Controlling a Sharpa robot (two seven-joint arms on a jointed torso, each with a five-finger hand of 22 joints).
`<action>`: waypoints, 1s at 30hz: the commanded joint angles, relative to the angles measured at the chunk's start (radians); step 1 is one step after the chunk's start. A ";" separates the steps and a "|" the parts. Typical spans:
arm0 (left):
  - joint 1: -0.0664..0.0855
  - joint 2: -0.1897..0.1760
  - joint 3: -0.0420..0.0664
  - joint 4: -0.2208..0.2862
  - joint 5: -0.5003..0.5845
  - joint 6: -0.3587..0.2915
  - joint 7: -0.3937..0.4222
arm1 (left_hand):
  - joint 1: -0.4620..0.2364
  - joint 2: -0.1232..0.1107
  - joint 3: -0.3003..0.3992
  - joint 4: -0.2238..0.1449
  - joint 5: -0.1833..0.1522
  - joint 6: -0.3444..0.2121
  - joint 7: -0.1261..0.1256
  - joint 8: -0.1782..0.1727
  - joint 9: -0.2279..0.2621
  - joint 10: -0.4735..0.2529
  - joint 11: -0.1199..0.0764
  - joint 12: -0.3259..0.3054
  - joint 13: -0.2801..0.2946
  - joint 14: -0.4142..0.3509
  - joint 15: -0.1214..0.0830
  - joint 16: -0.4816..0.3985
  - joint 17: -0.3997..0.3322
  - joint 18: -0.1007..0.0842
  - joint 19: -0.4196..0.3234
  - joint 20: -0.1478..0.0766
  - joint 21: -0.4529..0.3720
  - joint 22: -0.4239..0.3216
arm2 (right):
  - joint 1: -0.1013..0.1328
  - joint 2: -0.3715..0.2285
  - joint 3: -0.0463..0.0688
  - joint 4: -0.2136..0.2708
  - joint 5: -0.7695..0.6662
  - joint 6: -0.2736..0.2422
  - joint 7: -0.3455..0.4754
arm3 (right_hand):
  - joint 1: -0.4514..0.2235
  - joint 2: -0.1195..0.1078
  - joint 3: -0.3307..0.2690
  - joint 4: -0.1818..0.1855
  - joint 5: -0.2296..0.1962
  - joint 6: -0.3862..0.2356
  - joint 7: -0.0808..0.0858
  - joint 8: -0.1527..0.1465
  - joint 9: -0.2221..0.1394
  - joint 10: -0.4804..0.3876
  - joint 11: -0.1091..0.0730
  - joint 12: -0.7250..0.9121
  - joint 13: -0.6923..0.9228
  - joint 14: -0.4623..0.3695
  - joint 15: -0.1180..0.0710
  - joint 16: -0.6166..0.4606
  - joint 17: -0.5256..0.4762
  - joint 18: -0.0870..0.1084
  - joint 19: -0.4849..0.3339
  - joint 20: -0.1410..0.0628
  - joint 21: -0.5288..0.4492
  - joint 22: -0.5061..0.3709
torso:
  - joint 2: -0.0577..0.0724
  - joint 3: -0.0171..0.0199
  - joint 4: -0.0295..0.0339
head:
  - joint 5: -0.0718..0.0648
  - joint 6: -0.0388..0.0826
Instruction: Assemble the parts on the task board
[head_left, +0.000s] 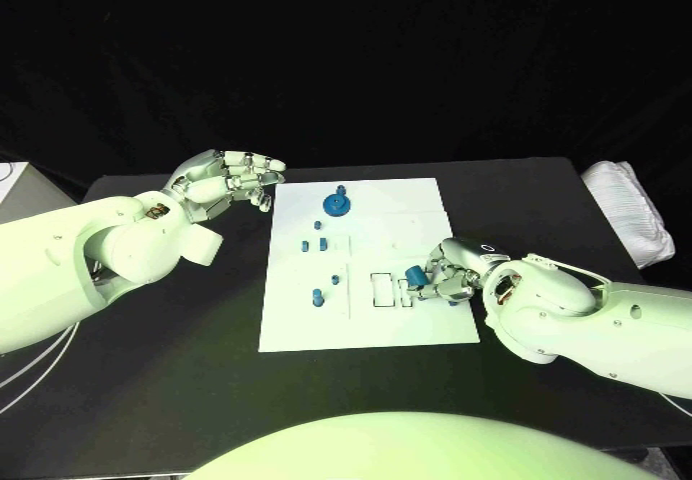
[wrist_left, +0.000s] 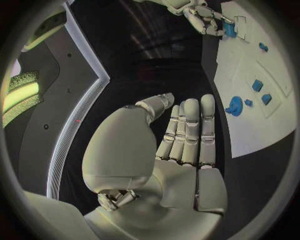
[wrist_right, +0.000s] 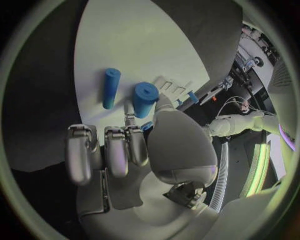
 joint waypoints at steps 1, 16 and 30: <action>0.000 0.000 0.001 0.004 -0.001 0.018 0.007 | 0.002 0.002 -0.007 0.001 0.004 -0.008 0.001 0.007 0.000 -0.008 0.002 0.004 -0.001 0.001 0.004 -0.006 -0.001 0.007 0.005 -0.002 -0.006 -0.001 | -0.009 0.002 -0.006 -0.004 0.021 -0.009 -0.021 | 0.028 0.020 0.011 -0.003 0.023 0.010 -0.008 0.008 0.002 0.041 -0.011 0.004 0.167 0.087 -0.010 0.006 0.169 -0.010 0.070 -0.009 0.009 0.218 | 0.000 0.0010 -0.0026 | 0.002 -0.001; 0.000 0.000 0.001 0.002 -0.001 0.019 0.003 | 0.004 0.003 -0.006 0.001 0.005 -0.007 0.001 0.008 0.001 -0.009 0.002 0.005 -0.001 0.000 0.004 -0.006 -0.002 0.007 0.006 -0.002 -0.007 -0.001 | 0.019 -0.038 0.000 0.065 0.261 -0.161 0.074 | 0.024 0.062 0.052 -0.001 0.071 0.058 -0.031 0.026 -0.004 0.059 -0.030 0.023 0.191 0.090 -0.025 0.012 0.185 -0.016 0.081 -0.021 0.035 0.234 | -0.002 0.0009 -0.0021 | -0.003 0.004; 0.000 0.003 0.001 0.000 -0.001 0.019 0.000 | 0.006 0.003 -0.005 0.000 0.006 -0.007 0.000 0.009 0.001 -0.010 0.001 0.006 -0.001 0.000 0.003 -0.006 -0.002 0.007 0.006 -0.002 -0.007 -0.002 | 0.058 -0.003 0.000 0.074 0.310 -0.051 0.051 | -0.008 0.063 0.057 -0.001 0.042 0.070 -0.036 0.033 -0.005 0.062 -0.035 0.023 0.193 0.091 -0.030 0.012 0.186 -0.018 0.084 -0.027 0.043 0.239 | 0.001 0.0009 -0.0012 | -0.007 0.009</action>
